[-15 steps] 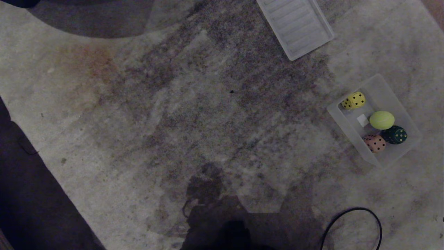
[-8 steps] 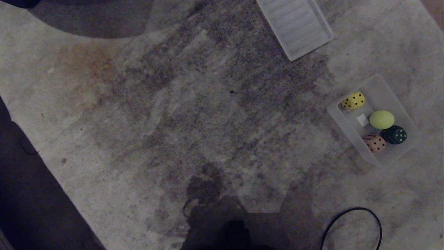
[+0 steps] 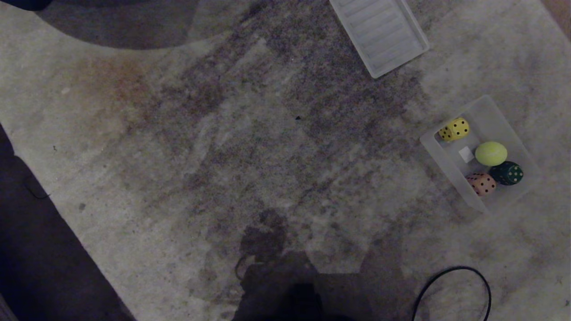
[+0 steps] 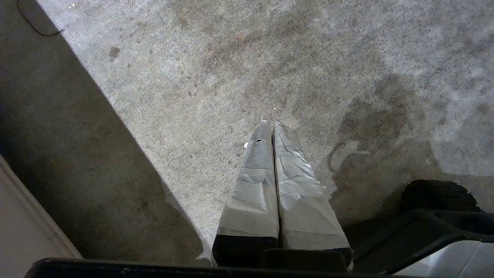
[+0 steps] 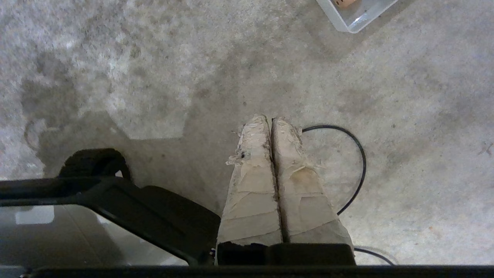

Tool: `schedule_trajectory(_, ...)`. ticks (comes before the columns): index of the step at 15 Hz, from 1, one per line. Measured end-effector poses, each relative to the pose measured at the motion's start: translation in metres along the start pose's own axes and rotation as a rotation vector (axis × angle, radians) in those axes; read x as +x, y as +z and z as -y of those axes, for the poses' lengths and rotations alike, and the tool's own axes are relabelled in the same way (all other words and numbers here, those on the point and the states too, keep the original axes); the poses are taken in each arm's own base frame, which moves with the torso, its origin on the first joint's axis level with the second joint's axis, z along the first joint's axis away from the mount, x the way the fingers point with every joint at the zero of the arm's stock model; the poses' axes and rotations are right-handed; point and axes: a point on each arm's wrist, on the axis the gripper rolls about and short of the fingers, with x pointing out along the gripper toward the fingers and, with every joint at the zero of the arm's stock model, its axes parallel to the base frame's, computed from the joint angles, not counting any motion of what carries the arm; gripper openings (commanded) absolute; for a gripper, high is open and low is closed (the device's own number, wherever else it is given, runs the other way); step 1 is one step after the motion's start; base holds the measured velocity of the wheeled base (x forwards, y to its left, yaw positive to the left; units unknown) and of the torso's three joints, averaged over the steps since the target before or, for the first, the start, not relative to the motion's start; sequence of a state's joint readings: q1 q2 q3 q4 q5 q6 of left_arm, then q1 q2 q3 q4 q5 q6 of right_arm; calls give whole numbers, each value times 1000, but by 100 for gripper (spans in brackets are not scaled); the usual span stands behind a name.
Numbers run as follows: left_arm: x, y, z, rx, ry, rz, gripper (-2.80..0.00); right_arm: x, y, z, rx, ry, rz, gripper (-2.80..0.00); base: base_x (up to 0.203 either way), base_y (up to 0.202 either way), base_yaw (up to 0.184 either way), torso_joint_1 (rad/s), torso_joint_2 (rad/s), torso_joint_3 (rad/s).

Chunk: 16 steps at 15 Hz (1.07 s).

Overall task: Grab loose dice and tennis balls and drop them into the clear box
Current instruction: Pick up toys out of the box

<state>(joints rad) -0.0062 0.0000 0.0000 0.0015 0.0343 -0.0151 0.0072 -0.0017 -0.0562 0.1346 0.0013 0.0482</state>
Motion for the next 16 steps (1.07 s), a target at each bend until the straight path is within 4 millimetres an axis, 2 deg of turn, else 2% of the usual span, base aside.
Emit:
schedule_trajectory(8,0,0,0,10,-7,1,-280,0,0,0,26,-8,4,-280,0,0,0,0,0,0)
schedule_trajectory(16,0,0,0,-3,-1,-1,-280,0,-1,0,-24,-8,2,-280,0,0,0,0,0,0)
